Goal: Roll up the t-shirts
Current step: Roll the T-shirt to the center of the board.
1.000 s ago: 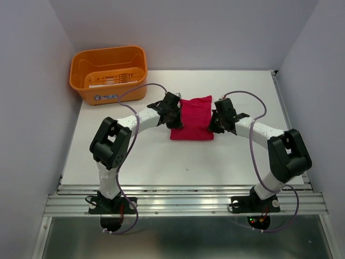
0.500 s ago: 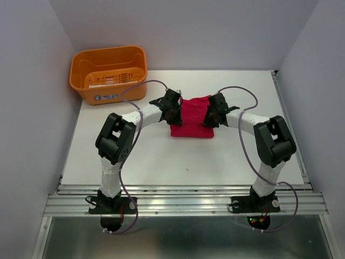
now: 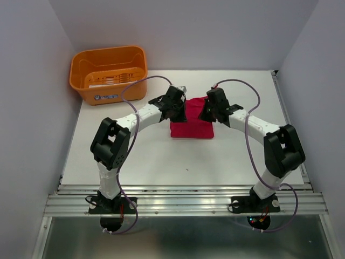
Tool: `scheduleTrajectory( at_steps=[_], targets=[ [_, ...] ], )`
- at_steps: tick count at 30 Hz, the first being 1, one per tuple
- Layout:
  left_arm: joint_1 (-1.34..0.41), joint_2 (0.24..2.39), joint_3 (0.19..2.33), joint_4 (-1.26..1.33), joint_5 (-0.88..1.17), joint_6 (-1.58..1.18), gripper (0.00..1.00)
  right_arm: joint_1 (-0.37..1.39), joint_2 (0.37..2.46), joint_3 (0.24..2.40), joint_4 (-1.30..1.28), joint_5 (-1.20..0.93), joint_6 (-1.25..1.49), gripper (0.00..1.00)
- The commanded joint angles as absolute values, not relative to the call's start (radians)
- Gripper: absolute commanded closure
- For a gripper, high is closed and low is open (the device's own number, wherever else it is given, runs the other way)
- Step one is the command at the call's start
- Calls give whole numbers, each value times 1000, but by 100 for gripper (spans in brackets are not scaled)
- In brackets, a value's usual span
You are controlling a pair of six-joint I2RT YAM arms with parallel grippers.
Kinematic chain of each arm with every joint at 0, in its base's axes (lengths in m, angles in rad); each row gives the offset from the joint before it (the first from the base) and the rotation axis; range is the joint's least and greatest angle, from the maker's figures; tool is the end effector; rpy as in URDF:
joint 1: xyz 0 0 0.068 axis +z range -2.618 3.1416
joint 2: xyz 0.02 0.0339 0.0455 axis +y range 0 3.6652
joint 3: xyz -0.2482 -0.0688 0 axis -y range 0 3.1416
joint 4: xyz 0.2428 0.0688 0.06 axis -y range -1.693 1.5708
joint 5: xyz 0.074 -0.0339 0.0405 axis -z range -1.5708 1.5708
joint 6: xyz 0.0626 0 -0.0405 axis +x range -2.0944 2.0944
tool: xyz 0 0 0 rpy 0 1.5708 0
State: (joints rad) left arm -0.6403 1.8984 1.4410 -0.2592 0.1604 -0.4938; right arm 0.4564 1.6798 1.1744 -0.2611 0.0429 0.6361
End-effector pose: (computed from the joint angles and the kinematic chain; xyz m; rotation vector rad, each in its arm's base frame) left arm 0.3522 -0.2748 0.2059 0.2629 2.3845 -0.7486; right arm 0.3484 0.1681 0.2005 0.2361 2.3777 0.4841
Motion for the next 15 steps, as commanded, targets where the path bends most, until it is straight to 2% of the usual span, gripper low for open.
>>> scheduleTrajectory(
  at_steps=[1, 7, 15],
  targets=[
    [-629, 1901, 1473, -268, 144, -480, 100, 489, 1761, 1189, -212, -18, 667, 90],
    [-612, 1907, 1460, -264, 141, -469, 100, 499, 1885, 1160, -161, -29, 681, 92],
    [-611, 1913, 1447, -259, 147, -457, 100, 486, 1712, 1141, -207, 78, 647, 89]
  ],
)
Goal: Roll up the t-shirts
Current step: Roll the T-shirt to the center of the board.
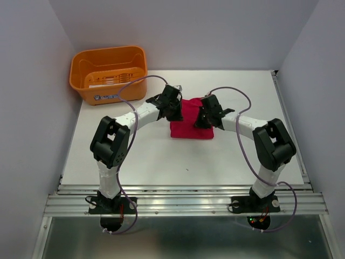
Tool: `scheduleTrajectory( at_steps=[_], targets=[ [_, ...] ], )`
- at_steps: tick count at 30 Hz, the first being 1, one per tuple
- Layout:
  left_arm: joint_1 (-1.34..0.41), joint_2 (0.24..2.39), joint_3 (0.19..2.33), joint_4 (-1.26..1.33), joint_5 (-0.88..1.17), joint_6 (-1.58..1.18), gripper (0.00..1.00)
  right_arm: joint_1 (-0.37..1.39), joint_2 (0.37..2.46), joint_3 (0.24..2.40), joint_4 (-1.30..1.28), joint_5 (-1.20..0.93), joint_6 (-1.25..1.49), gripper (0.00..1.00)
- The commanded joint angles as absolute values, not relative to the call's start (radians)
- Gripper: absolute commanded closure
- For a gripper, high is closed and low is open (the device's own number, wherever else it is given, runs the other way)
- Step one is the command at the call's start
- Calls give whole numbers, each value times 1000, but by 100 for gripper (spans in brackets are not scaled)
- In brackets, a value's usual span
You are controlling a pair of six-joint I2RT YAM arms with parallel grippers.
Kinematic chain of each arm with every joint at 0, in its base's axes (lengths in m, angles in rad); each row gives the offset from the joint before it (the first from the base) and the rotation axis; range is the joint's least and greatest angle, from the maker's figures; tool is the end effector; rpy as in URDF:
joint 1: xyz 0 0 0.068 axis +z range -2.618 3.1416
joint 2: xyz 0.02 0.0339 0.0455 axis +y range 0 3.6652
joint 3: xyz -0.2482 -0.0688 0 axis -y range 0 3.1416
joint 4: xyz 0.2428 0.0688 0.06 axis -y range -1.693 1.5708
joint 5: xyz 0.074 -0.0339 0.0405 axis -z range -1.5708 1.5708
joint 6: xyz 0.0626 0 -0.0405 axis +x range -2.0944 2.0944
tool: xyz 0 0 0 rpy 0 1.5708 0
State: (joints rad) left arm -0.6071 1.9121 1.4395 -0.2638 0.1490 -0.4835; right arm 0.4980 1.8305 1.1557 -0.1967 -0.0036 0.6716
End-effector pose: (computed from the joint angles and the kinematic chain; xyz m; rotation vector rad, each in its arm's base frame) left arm 0.3620 -0.2628 0.1990 0.2282 2.3984 -0.7072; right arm 0.3502 0.1907 0.1440 0.2162 2.5037 0.5096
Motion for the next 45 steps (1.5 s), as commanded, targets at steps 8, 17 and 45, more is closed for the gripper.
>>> scheduleTrajectory(
  at_steps=[8, 17, 45],
  targets=[
    [-609, 1960, 1457, -265, 141, -442, 100, 416, 1660, 1051, -212, 120, 640, 89],
    [-607, 2022, 1401, -233, 87, -445, 100, 397, 1821, 1043, -204, 141, 630, 90],
    [-896, 1514, 985, -233, 123, -638, 100, 397, 1254, 836, -468, 138, 571, 85]
  ],
)
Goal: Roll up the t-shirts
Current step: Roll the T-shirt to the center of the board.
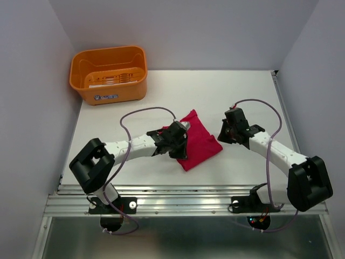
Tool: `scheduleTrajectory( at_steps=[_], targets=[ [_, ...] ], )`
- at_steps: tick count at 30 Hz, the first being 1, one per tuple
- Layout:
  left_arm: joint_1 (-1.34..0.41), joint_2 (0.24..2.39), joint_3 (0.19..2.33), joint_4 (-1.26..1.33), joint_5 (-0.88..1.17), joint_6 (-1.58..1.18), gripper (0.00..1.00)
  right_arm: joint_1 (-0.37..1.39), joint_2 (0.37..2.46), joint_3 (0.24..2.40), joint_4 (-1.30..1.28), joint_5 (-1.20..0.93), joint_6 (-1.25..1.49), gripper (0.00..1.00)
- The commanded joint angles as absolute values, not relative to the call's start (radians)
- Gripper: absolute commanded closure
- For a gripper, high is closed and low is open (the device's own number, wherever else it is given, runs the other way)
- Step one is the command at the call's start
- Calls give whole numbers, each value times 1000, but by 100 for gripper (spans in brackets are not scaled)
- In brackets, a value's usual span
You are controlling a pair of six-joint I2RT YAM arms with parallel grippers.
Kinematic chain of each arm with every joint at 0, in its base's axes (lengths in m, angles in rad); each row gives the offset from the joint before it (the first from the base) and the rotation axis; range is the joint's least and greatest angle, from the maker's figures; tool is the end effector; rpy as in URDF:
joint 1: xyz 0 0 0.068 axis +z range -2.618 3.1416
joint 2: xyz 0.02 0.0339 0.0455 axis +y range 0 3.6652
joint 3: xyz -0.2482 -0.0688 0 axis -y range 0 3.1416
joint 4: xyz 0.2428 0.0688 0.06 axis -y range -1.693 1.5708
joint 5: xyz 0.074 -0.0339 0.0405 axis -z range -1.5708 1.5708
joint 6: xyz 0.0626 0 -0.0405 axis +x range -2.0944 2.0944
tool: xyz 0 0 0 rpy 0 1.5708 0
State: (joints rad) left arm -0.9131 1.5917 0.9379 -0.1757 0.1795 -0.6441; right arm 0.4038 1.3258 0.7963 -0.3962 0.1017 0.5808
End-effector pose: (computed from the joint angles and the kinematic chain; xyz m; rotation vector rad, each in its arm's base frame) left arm 0.2026 -0.2806 0.1616 0.4384 2.5620 -0.8753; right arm 0.2614 0.1048 0.1745 0.2646 2.4985 0.2842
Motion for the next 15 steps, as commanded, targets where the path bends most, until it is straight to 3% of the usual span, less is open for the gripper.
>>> scheduleTrajectory(
  at_steps=[1, 7, 15],
  targets=[
    [-888, 1508, 998, -267, 108, -626, 100, 397, 1241, 838, -477, 135, 575, 85],
    [-747, 1545, 1084, -298, 52, -523, 100, 397, 1216, 810, -466, 74, 626, 85],
    [-652, 1752, 1149, -258, 41, -471, 100, 407, 1314, 775, -353, 8, 670, 85]
  ],
)
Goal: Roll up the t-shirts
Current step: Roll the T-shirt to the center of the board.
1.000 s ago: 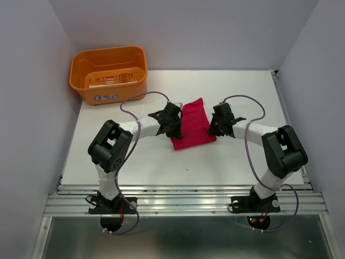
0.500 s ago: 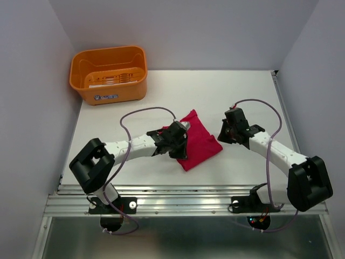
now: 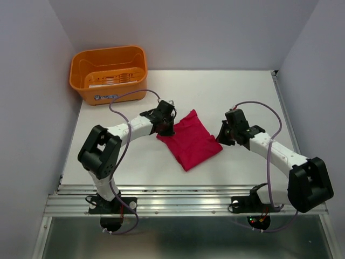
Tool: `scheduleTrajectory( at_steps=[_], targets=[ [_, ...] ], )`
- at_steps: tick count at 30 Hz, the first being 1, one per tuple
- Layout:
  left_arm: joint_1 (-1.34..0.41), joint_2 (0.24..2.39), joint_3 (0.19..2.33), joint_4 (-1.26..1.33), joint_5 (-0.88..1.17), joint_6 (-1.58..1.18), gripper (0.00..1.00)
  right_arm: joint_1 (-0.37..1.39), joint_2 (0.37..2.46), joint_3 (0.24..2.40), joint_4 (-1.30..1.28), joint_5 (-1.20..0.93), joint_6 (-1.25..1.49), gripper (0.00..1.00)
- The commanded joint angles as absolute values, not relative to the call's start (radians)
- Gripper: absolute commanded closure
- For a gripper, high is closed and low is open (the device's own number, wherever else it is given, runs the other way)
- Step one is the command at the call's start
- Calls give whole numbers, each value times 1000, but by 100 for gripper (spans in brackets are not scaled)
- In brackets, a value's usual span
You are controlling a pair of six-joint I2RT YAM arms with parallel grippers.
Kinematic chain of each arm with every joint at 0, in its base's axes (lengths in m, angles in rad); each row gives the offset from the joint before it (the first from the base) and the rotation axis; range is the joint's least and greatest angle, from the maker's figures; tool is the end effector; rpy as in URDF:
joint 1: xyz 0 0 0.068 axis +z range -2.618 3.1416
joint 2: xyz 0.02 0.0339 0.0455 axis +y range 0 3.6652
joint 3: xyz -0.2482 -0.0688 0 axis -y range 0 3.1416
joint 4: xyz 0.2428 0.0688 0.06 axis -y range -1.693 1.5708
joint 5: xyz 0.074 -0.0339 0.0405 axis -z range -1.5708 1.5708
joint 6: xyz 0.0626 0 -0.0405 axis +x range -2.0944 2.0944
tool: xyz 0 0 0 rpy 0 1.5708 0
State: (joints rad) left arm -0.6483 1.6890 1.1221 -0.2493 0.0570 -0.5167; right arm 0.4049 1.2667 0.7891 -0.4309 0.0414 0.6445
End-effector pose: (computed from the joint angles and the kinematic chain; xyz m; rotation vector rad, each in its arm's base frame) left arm 0.3006 -0.2322 0.1807 0.1907 2.4683 -0.5986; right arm 0.2518 0.1051 0.1843 0.3191 2.5007 0.3890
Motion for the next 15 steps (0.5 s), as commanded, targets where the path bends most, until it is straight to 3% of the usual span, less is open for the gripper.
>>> scheduleTrajectory(
  at_steps=[1, 9, 15],
  targets=[
    [-652, 1767, 1143, -247, 55, -475, 100, 407, 1328, 772, -341, 9, 667, 85],
    [-652, 1677, 999, -229, 75, -514, 100, 407, 1544, 870, -304, 124, 591, 85],
    [-653, 1560, 1066, -331, -61, -461, 100, 407, 1621, 968, -317, 127, 560, 86]
  ],
)
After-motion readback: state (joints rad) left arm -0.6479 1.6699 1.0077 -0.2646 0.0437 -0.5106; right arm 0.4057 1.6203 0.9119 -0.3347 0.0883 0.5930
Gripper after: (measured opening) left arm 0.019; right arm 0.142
